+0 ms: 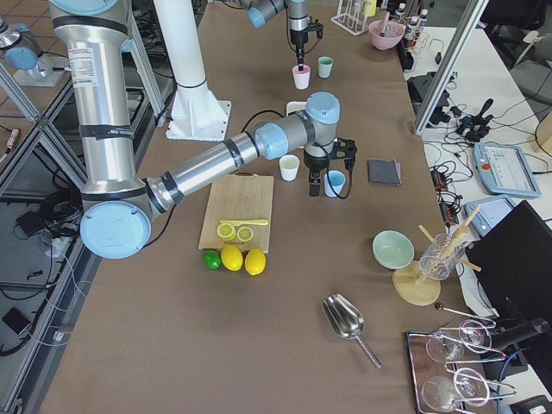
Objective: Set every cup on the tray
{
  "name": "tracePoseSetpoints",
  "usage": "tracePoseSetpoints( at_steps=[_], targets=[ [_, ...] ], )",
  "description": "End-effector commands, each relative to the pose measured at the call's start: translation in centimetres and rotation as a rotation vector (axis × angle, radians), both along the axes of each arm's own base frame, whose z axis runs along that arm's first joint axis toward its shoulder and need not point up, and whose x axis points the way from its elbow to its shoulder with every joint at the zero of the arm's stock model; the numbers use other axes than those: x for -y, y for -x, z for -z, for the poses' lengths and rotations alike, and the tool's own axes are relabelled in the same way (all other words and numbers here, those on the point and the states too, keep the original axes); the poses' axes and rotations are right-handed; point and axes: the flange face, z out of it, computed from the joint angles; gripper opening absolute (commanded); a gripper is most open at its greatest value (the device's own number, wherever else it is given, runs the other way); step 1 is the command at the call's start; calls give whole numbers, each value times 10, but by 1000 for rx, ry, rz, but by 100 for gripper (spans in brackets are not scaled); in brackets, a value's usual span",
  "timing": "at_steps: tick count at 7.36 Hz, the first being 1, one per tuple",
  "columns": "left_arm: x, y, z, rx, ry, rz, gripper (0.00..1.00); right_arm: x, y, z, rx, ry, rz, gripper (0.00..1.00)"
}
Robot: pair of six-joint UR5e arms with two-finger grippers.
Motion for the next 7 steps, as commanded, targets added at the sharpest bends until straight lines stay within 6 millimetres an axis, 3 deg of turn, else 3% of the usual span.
tracePoseSetpoints(
  at_steps=[1, 2, 4, 5, 7],
  targets=[
    [10, -14, 1, 14, 13, 1, 0, -9, 87, 51, -15, 29, -21, 100],
    [16, -21, -8, 32, 24, -1, 0, -14, 126, 71, -27, 13, -14, 100],
    [23, -31, -5, 36, 28, -2, 0, -14, 172, 90, -51, -17, -15, 100],
    [27, -38, -10, 33, 25, -5, 0, -12, 192, 89, -75, -27, -10, 100],
    [24, -66, -16, 25, 22, -32, 0, -13, 199, 77, -101, -21, -6, 100]
  ],
)
